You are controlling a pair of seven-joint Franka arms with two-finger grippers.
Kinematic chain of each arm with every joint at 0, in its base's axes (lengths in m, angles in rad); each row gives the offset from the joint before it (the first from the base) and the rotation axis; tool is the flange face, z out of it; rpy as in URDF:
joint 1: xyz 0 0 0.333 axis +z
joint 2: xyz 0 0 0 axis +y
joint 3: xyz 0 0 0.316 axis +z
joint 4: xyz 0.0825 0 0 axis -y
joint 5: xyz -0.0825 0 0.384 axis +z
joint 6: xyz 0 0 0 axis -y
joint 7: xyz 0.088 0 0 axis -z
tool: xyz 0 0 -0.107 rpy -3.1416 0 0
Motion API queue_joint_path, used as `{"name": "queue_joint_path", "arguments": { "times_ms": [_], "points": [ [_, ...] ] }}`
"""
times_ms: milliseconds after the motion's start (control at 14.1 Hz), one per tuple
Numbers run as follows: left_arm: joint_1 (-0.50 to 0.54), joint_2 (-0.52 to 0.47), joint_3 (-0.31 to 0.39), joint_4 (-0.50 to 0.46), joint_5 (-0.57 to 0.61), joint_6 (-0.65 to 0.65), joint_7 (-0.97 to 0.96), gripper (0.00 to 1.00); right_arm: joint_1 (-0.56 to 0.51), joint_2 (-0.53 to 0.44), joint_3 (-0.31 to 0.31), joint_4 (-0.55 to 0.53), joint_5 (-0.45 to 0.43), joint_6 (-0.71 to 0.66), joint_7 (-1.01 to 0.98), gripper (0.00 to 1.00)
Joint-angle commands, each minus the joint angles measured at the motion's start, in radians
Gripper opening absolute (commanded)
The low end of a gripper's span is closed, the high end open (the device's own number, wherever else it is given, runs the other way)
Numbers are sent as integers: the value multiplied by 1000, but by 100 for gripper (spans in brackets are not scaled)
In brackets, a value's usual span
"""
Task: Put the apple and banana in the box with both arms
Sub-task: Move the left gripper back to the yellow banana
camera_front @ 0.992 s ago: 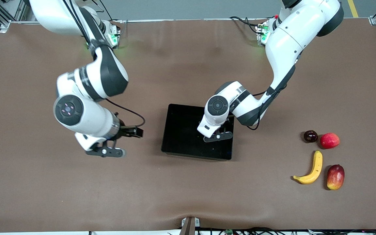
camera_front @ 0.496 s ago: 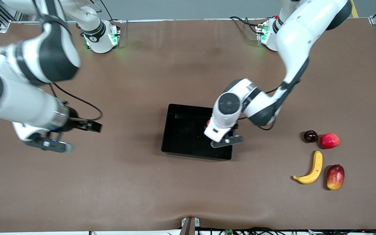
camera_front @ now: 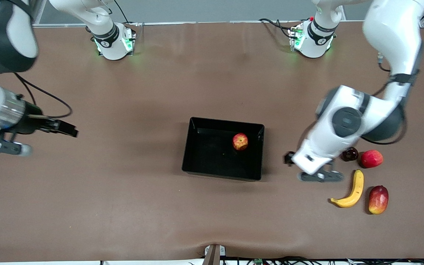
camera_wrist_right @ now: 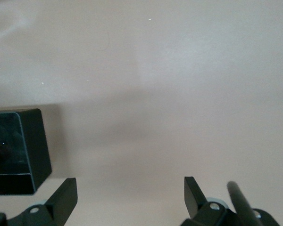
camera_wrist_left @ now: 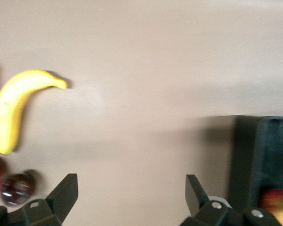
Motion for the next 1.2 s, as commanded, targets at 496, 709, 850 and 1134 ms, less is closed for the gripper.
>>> {"name": "queue_joint_path", "arguments": {
  "times_ms": [496, 709, 850, 1134],
  "points": [
    [179, 142, -6, -15, 207, 144, 321, 100, -217, -147, 17, -55, -100, -94, -243, 100],
    [217, 173, 17, -14, 203, 186, 494, 100, -202, -207, 27, -67, -148, -145, -241, 100],
    [217, 179, 71, -14, 203, 218, 533, 99, -194, -258, 37, -130, -148, -126, -238, 100],
    [217, 217, 106, -17, 192, 279, 525, 82, -182, -338, 38, -262, -149, -10, -249, 100]
  ]
}}
